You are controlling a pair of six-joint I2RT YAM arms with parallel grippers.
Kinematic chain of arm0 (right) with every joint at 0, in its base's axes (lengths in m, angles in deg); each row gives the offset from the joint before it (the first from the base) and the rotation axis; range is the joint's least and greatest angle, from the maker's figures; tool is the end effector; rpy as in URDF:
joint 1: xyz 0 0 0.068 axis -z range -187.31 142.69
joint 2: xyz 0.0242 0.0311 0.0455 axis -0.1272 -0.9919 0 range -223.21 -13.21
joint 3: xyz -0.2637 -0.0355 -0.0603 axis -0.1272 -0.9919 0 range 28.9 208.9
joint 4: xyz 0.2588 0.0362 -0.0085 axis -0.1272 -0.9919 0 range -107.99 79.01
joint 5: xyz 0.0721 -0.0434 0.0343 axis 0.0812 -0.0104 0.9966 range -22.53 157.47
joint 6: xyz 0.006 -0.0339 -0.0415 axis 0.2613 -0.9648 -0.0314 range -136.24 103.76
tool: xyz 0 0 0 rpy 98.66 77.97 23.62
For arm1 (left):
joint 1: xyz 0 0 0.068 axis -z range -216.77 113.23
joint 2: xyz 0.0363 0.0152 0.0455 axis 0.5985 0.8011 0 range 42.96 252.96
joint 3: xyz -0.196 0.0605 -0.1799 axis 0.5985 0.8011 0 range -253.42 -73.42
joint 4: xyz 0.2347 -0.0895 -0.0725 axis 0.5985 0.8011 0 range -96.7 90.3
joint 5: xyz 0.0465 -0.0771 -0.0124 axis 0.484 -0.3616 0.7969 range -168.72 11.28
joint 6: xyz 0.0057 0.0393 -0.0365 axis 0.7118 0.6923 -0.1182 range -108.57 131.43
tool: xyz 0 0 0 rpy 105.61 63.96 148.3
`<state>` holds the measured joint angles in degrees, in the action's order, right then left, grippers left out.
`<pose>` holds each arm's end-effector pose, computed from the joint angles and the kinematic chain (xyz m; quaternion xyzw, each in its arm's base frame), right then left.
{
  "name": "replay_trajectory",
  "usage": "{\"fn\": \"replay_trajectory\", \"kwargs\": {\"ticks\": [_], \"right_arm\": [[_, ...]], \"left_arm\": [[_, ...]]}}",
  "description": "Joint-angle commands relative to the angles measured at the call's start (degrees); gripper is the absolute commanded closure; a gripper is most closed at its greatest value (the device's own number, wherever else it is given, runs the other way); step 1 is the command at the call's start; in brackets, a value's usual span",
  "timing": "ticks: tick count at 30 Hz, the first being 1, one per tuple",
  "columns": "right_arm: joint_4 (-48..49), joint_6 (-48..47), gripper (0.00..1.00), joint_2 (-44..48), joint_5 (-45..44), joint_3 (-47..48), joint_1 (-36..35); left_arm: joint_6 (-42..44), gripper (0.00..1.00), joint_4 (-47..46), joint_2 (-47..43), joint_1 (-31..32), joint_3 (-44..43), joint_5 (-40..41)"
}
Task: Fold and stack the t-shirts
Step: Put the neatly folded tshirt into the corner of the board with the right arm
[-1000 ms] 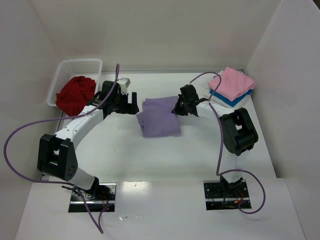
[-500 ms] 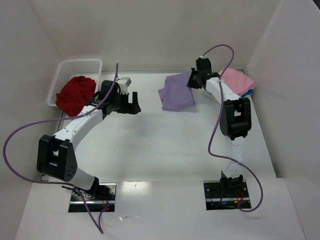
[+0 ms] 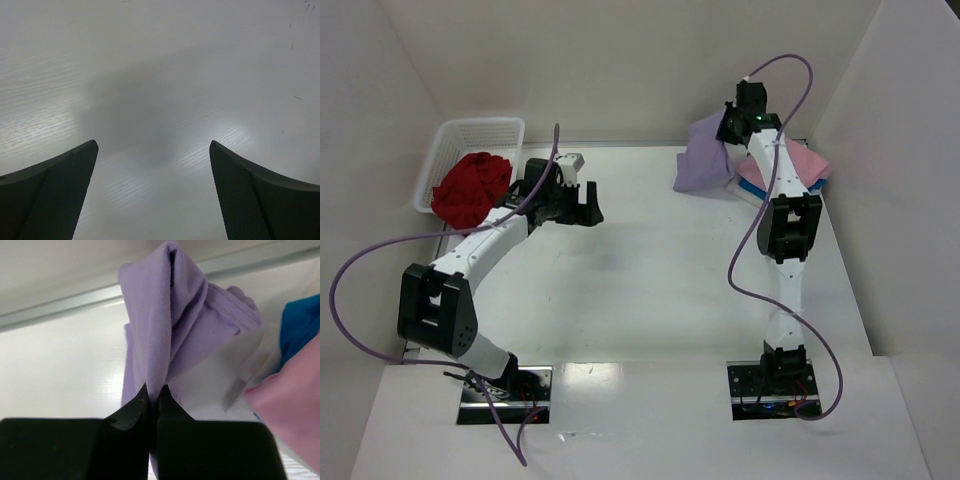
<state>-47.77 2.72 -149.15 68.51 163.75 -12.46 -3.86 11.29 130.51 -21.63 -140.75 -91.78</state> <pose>0.5401 0.0495 0.2851 0.1040 0.8922 0.0997 0.4280 0.3306 -0.0978 0.2817 0.0484 0.8939 -0.2125 0.3918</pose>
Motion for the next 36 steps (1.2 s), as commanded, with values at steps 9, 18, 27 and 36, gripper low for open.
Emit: {"fn": "replay_trajectory", "kwargs": {"ticks": [9,18,27,36], "right_arm": [[-1.8,0.6,1.0,4.4,0.6,5.2,5.8],[-1.6,0.6,1.0,10.2,-0.9,-0.8,11.1],[0.5,0.6,1.0,14.8,4.8,-3.5,14.6],[-0.7,1.1,1.0,16.7,4.2,-0.9,16.5]], "left_arm": [[-0.8,0.0,-1.2,2.6,-0.4,-2.9,-3.3],[-1.3,0.0,-1.7,3.2,-0.4,-2.9,-5.0],[-1.8,0.0,-2.8,3.2,-0.4,-2.4,-6.0],[-1.8,0.0,-2.2,3.2,-0.4,-2.9,-6.0]]}}
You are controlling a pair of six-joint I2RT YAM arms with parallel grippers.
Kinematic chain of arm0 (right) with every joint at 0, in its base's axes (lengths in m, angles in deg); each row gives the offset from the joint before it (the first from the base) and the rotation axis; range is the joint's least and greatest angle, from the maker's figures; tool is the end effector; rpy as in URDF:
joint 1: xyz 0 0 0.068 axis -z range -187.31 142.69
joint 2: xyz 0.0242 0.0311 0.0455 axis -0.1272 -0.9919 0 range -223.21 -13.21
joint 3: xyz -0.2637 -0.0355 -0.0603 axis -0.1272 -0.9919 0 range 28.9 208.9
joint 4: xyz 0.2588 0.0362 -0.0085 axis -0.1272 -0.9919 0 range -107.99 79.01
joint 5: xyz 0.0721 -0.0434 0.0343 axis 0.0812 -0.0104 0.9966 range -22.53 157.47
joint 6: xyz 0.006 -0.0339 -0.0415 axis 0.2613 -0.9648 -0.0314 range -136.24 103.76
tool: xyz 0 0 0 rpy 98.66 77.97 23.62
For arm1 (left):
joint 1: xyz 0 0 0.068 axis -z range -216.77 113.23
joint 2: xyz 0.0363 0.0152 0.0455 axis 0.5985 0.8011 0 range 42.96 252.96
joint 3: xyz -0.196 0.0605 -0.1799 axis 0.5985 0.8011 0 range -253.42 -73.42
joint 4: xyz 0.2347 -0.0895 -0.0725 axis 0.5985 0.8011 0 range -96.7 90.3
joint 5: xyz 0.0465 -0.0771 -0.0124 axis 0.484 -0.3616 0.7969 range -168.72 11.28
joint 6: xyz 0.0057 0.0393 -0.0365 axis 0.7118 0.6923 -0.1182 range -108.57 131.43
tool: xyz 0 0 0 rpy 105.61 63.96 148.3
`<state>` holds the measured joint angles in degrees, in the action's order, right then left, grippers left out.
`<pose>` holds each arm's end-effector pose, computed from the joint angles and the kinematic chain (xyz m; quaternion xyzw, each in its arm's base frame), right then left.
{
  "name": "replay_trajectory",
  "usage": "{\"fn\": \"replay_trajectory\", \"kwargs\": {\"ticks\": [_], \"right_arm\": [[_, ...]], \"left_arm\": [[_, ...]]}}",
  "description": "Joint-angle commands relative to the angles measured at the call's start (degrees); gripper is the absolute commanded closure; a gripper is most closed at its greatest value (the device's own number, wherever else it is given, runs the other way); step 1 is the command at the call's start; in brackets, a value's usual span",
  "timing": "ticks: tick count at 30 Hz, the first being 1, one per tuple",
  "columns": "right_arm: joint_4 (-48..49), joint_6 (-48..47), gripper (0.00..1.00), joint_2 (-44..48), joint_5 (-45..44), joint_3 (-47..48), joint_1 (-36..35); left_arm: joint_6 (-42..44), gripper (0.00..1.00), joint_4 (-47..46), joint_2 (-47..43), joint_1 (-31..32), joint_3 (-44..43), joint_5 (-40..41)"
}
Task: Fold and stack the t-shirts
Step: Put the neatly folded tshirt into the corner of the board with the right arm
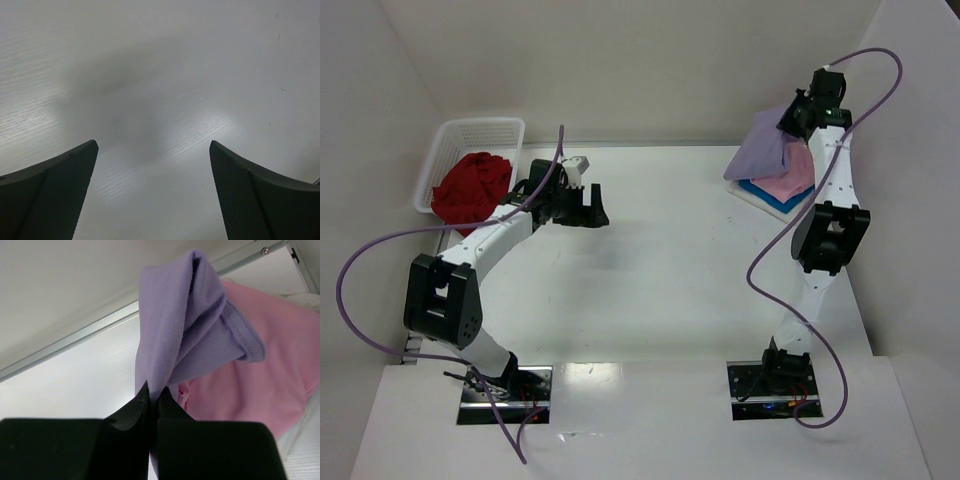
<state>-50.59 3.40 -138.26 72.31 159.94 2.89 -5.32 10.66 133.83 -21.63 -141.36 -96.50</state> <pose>0.4929 -0.0855 0.3543 0.2074 0.8560 0.0759 0.4674 0.3401 -0.1033 0.2675 0.0523 0.8973 -0.2489 0.3607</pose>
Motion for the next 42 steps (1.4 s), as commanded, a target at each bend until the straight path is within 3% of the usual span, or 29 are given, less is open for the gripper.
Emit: {"fn": "replay_trajectory", "kwargs": {"ticks": [1,9,25,32,42], "right_arm": [[2.2,0.4,1.0,6.7,1.5,2.2,1.8],[5.8,2.8,1.0,8.4,9.5,-0.7,2.3],[6.3,3.3,1.0,8.4,6.3,1.4,1.8],[6.8,2.8,1.0,9.9,2.9,-7.2,1.8],[14.5,3.3,1.0,18.2,1.0,-30.0,8.1]], "left_arm": [[-0.9,0.0,-1.5,-0.2,-0.4,-2.3,-1.3],[-1.4,0.0,-2.6,-0.7,-0.4,-1.1,-1.8],[-1.4,0.0,-2.6,-1.8,-0.4,0.4,-1.8],[-1.4,0.0,-2.6,-1.8,-0.4,0.4,-1.8],[-1.4,0.0,-3.2,-1.3,-0.4,1.0,-2.9]]}}
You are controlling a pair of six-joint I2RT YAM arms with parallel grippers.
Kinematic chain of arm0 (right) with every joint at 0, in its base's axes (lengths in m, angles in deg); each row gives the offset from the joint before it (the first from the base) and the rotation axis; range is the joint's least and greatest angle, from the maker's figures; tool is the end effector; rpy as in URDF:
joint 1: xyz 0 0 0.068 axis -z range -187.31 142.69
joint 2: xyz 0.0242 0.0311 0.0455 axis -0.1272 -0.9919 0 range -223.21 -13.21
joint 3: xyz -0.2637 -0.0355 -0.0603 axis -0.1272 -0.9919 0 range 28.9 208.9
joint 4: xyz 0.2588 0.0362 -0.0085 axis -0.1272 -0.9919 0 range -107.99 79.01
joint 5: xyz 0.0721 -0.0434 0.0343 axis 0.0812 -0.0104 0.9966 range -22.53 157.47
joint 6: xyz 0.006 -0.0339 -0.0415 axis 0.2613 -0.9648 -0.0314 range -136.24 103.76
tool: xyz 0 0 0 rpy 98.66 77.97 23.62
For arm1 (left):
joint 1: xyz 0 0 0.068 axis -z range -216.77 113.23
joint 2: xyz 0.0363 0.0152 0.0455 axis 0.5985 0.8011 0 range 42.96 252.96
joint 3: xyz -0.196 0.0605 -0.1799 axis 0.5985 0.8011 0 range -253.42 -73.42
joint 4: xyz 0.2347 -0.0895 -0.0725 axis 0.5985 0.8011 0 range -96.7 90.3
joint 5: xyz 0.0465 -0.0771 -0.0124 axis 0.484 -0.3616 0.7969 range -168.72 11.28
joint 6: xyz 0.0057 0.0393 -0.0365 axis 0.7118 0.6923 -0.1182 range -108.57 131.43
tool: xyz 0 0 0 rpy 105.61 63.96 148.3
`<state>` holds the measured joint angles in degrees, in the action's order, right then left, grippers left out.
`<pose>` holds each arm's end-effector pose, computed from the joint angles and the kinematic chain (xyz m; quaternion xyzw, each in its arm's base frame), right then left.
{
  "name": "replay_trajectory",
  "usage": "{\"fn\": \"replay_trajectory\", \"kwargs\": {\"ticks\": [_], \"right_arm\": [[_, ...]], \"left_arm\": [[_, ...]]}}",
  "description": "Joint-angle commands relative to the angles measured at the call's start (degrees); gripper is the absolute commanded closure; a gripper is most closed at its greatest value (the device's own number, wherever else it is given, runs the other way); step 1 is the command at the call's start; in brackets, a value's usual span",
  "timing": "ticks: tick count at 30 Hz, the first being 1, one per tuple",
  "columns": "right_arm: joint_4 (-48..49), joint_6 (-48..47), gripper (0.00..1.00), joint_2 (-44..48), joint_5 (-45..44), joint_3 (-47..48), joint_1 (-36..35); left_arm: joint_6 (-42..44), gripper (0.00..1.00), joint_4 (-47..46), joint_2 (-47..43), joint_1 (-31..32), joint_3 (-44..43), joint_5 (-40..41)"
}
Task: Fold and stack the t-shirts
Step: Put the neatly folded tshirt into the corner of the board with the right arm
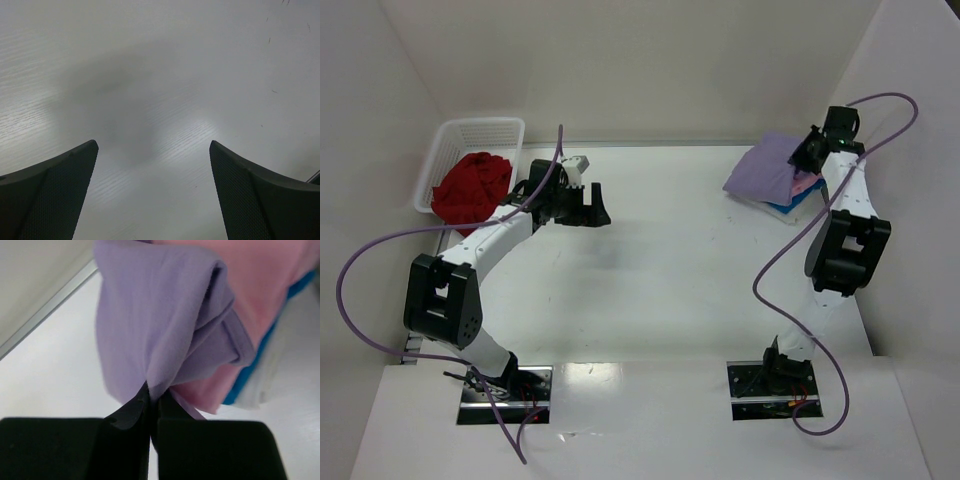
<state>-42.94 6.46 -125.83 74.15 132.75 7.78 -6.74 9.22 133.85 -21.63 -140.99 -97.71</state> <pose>0.4411 -0.1145 0.3078 0.2708 0.8664 0.0804 0.4118 0.3407 -0.1042 0.2675 0.0470 0.8927 -0.2639 0.3623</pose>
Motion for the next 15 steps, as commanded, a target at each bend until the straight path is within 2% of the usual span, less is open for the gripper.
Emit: {"fn": "replay_trajectory", "kwargs": {"ticks": [1,8,15], "right_arm": [[6.9,0.2,1.0,5.7,-0.9,-2.9,3.2],[5.8,-2.2,1.0,4.2,-2.4,-0.4,4.1],[5.3,-3.9,1.0,1.5,6.1,7.9,4.1]], "left_arm": [[0.0,0.0,-1.8,-1.3,-0.4,0.6,-1.7],[0.0,0.0,-2.3,-1.3,-0.4,0.6,-1.7],[0.0,0.0,-2.8,-0.8,-0.4,1.1,-1.7]]}}
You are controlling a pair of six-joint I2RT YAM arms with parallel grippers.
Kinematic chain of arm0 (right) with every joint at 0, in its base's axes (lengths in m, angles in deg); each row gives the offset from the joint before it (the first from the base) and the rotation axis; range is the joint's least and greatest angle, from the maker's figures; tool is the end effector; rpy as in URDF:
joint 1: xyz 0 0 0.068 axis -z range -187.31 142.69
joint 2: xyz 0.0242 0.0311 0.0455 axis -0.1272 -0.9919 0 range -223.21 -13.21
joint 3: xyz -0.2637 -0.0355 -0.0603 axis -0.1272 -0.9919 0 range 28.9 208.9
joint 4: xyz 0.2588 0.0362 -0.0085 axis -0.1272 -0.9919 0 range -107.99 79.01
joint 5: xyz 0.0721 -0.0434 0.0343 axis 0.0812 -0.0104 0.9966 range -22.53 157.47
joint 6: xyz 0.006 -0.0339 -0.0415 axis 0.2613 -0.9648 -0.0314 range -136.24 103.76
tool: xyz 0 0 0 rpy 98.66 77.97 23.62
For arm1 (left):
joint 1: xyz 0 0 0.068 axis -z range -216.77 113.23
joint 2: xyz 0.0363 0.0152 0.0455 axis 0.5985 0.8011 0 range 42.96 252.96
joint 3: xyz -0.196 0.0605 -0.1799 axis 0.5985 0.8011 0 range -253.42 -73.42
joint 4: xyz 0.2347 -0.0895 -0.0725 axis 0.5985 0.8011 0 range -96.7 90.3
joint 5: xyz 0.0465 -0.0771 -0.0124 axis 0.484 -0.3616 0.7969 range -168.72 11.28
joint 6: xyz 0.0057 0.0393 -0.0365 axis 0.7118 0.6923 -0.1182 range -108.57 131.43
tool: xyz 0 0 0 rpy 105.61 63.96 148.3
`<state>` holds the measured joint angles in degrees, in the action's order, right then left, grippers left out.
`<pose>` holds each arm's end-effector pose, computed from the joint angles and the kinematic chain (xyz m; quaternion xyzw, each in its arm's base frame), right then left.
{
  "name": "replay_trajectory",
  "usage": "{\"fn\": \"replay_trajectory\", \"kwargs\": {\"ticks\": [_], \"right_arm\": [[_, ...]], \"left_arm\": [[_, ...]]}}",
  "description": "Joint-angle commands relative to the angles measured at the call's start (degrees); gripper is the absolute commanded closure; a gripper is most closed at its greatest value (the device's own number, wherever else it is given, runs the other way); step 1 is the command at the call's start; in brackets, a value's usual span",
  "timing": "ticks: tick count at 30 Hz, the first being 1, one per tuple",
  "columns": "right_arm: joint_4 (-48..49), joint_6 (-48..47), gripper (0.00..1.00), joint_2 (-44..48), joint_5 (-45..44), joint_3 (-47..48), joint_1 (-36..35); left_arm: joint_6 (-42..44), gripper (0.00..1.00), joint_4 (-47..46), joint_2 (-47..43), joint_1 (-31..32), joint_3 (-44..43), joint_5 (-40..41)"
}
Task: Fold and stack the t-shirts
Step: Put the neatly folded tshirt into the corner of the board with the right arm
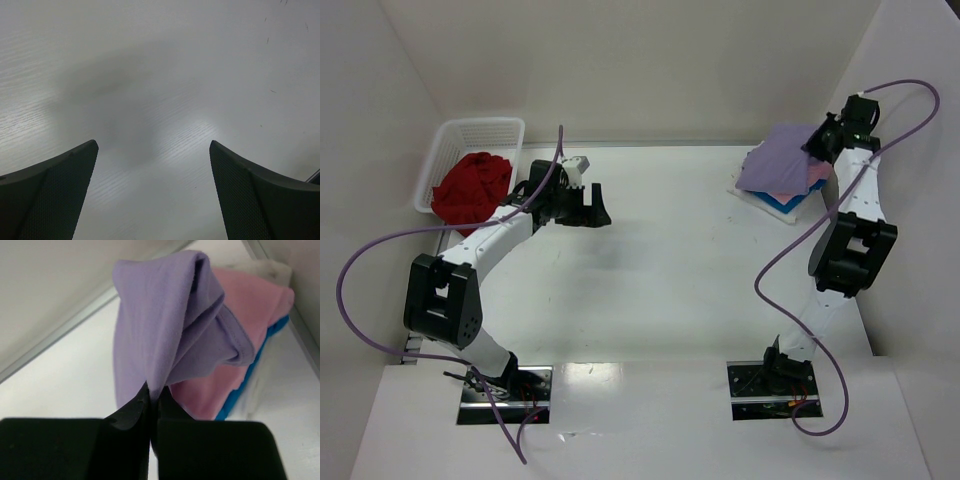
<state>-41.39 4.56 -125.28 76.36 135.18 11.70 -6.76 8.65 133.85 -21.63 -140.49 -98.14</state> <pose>0.4340 -0.1436 0.3287 0.2697 0.8479 0.0761 0.4500 0.3403 -0.1044 0.2655 0.0486 0.8919 -0.2672 0.3615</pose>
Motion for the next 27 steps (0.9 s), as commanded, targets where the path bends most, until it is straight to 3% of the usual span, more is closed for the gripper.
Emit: {"fn": "replay_trajectory", "kwargs": {"ticks": [1,8,12,20,23,24,25,27], "right_arm": [[3.8,-2.0,1.0,1.0,4.7,6.0,0.2],[2.3,-6.8,1.0,-3.0,3.2,12.0,-2.7],[3.3,-5.5,1.0,-3.7,0.1,6.8,-2.7],[5.8,-3.8,0.97,-1.8,-14.4,-5.1,-2.7],[6.4,-3.8,0.83,-1.3,-16.3,-6.3,-2.7],[6.4,-3.8,0.6,-1.3,-16.8,-6.3,-2.7],[6.4,-3.8,0.46,-1.3,-16.8,-6.8,-2.7],[7.0,-3.8,0.35,-0.3,-17.5,-7.7,-2.7]], "left_arm": [[0.0,0.0,-2.8,-0.8,-0.4,0.6,-1.8],[0.0,0.0,-3.3,0.9,-0.4,0.6,-2.3],[0.0,0.0,-3.3,0.9,-0.4,0.6,-2.3],[0.5,0.0,-3.3,1.9,-0.4,0.6,-3.3],[0.5,0.0,-3.3,1.9,-0.4,0.6,-3.9],[0.5,0.0,-3.3,1.9,-0.4,0.1,-3.9],[0.5,0.0,-3.3,1.9,-0.4,0.1,-5.3],[0.5,0.0,-3.3,1.9,-0.4,-0.7,-6.8]]}}
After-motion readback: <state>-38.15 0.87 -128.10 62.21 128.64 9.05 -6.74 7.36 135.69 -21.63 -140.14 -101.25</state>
